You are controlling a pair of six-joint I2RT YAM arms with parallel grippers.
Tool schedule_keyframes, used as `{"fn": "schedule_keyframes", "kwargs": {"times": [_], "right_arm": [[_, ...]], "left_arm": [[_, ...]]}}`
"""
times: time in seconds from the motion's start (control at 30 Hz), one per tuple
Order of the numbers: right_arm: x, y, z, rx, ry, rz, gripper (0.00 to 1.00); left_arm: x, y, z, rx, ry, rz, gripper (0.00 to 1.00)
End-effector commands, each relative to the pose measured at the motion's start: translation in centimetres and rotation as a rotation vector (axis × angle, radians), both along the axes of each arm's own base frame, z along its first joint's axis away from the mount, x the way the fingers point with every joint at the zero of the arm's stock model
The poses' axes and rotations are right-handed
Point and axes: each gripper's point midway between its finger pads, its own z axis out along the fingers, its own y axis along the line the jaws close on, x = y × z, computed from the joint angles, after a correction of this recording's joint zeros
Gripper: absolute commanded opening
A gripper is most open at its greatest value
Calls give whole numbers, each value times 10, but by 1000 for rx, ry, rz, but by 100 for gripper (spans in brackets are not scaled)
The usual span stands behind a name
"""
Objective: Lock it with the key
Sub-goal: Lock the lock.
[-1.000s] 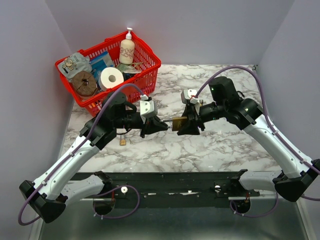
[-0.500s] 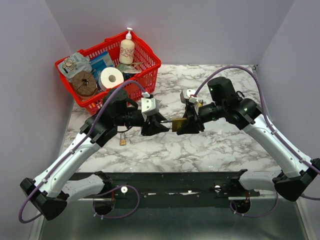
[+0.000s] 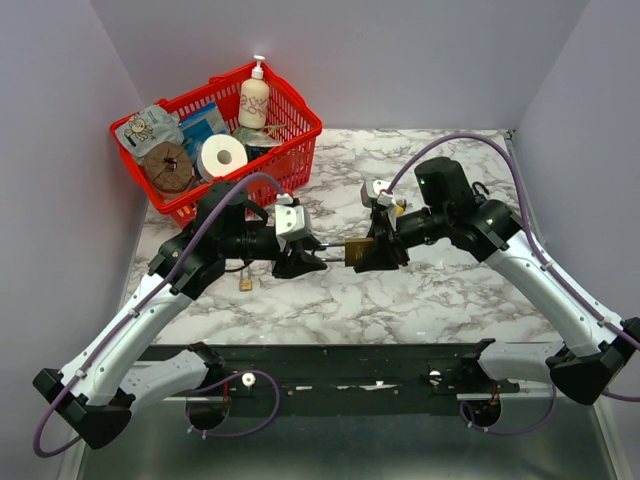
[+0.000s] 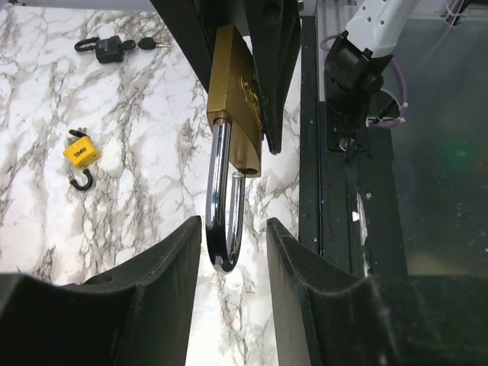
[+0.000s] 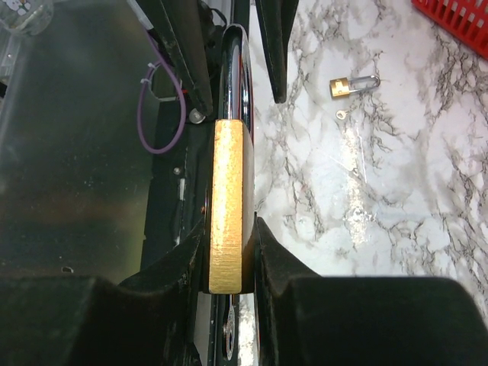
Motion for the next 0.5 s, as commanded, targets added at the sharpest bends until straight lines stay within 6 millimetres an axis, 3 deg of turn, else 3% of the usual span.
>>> {"fn": "schedule_keyframes", "kwargs": {"times": [0.0, 0.17, 0.27, 0.47], "right_arm": [[-4, 5, 31, 109, -88, 32, 1], [-5, 4, 33, 118, -102, 39, 1], [-5, 4, 32, 117, -107, 41, 1], [1, 6, 31, 118, -132, 27, 1]], "left_arm": [[3, 0, -7, 28, 11, 2, 47], [5, 0, -12, 39, 22, 7, 44], [4, -1, -12, 30, 17, 3, 33], [0, -5, -9, 10, 36, -18, 0]]}}
